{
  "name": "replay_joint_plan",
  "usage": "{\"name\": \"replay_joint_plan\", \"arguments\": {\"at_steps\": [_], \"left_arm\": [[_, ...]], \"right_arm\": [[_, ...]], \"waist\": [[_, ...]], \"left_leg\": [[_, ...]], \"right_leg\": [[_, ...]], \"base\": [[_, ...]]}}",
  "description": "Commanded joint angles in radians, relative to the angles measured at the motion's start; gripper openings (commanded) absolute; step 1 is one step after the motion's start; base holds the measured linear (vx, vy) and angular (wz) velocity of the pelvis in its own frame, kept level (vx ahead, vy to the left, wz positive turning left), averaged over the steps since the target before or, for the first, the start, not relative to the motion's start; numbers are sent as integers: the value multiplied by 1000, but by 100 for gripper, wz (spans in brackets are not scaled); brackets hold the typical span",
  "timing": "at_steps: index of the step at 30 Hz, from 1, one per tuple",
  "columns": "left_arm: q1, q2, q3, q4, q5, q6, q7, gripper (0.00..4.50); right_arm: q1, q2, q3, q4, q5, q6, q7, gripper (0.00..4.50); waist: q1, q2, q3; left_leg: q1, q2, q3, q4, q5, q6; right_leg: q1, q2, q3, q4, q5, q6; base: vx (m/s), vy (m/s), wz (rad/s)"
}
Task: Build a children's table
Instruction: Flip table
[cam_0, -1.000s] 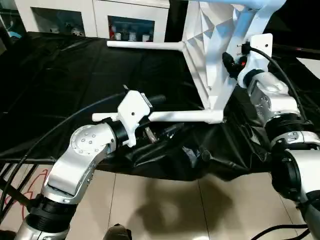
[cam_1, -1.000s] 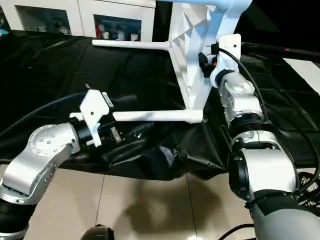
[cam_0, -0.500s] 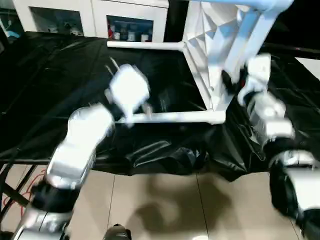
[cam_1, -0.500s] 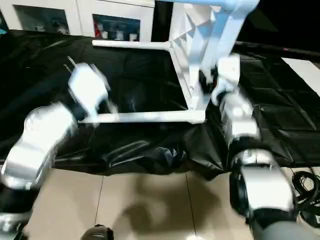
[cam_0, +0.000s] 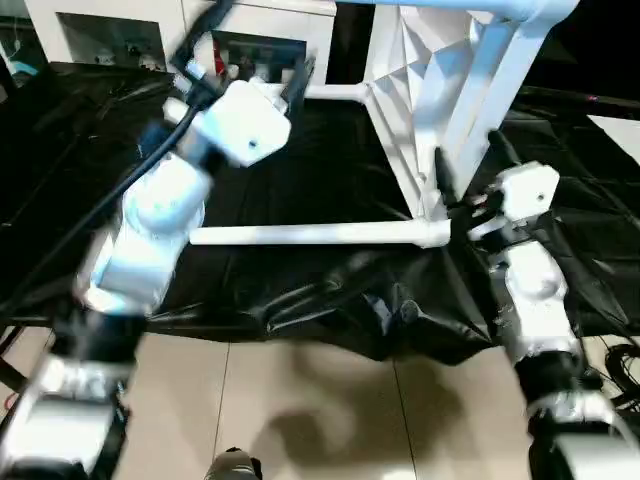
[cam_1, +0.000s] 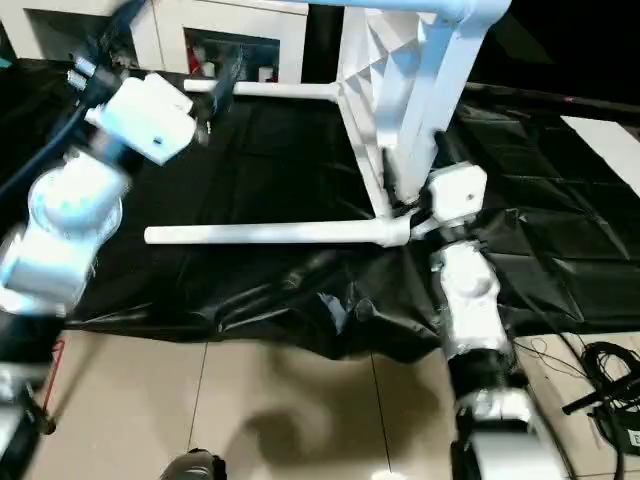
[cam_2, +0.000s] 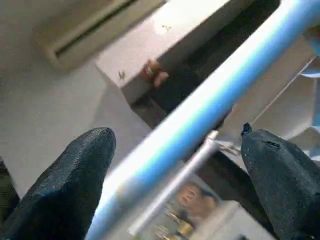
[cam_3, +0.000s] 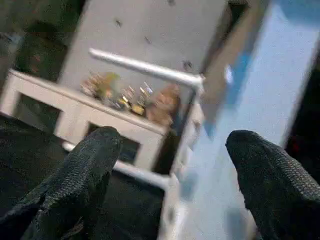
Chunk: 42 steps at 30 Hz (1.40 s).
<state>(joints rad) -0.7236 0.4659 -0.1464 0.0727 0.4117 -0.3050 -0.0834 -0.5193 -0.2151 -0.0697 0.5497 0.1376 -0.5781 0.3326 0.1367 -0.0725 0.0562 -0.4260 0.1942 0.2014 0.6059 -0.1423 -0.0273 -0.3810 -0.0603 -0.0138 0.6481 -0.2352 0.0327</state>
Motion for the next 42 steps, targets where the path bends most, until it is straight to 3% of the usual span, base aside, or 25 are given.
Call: {"name": "replay_joint_plan", "arguments": {"at_steps": [1, 5, 7, 10, 13, 15, 16, 22, 27, 30, 31, 37, 42], "left_arm": [[-39, 11, -47, 55, 70, -33, 21, 450], [-94, 27, -84, 153, 133, -41, 27, 450], [-103, 22, -81, 174, 124, -51, 25, 450], [-157, 28, -85, 252, 176, -59, 72, 450], [-179, 31, -84, 276, 200, -50, 107, 450], [-204, 34, -84, 305, 216, -48, 135, 450], [-218, 36, -85, 316, 228, -47, 150, 450], [-275, 36, -92, 389, 246, -97, 180, 450], [-331, 39, -118, 463, 261, -156, 207, 450], [-359, 37, -129, 504, 282, -175, 228, 450], [-364, 36, -129, 513, 284, -178, 233, 433], [-405, 18, -145, 562, 290, -204, 245, 395], [-427, 8, -162, 608, 302, -227, 255, 362]], "right_arm": [[12, -1, 26, -60, 17, 27, 46, 385], [20, 20, 66, -114, 35, 80, 90, 385], [22, 25, 75, -131, 45, 89, 101, 385], [36, 39, 131, -206, 85, 150, 184, 385], [42, 38, 152, -229, 86, 173, 210, 385], [47, 39, 168, -245, 90, 195, 230, 385], [49, 41, 174, -250, 88, 202, 235, 385], [56, 45, 182, -282, 87, 243, 245, 385], [52, 47, 186, -287, 93, 262, 255, 385], [53, 52, 184, -297, 96, 276, 258, 385], [53, 53, 184, -298, 94, 279, 258, 391], [66, 59, 193, -308, 83, 279, 252, 393], [69, 65, 197, -311, 79, 285, 253, 393]], "waist": [[-8, 6, -71], [-8, 8, -72], [-7, 8, -72], [-5, 11, -75], [-5, 9, -75], [-3, 3, -73], [-1, 5, -73], [-1, 8, -71], [1, 7, -72], [1, 15, -73], [0, 12, -74], [2, 18, -74], [2, 17, -73]], "left_leg": [[56, 41, -27, -70, -253, -36], [56, 42, -29, -74, -261, -52], [57, 41, -27, -74, -264, -52], [58, 41, -29, -73, -245, -43], [57, 42, -30, -72, -227, -39], [56, 40, -28, -71, -229, -35], [56, 41, -29, -73, -227, -37], [60, 44, -34, -79, -285, -66], [59, 42, -34, -77, -279, -69], [59, 42, -35, -77, -273, -69], [59, 42, -34, -77, -275, -69], [62, 43, -36, -77, -288, -77], [61, 43, -36, -78, -300, -80]], "right_leg": [[7, -63, 22, -75, -83, -127], [2, -66, 22, -73, -86, -135], [3, -67, 23, -73, -72, -141], [4, -64, 22, -69, -23, -145], [6, -65, 20, -65, 16, -150], [7, -66, 22, -67, 9, -152], [7, -68, 21, -67, -2, -153], [1, -71, 21, -72, -60, -144], [2, -70, 22, -71, -25, -145], [3, -70, 21, -69, -4, -147], [4, -70, 21, -68, 3, -147], [3, -70, 21, -67, 14, -154], [4, -71, 21, -69, 10, -155]], "base": [[0, 0, 0], [0, 0, 0], [0, 0, 0], [0, 0, 0], [0, 0, 0], [0, 0, 0], [0, 0, 0], [0, 0, 0], [0, 0, 0], [0, 0, 0], [0, 0, 0], [0, 0, 0], [0, 0, 0]]}}
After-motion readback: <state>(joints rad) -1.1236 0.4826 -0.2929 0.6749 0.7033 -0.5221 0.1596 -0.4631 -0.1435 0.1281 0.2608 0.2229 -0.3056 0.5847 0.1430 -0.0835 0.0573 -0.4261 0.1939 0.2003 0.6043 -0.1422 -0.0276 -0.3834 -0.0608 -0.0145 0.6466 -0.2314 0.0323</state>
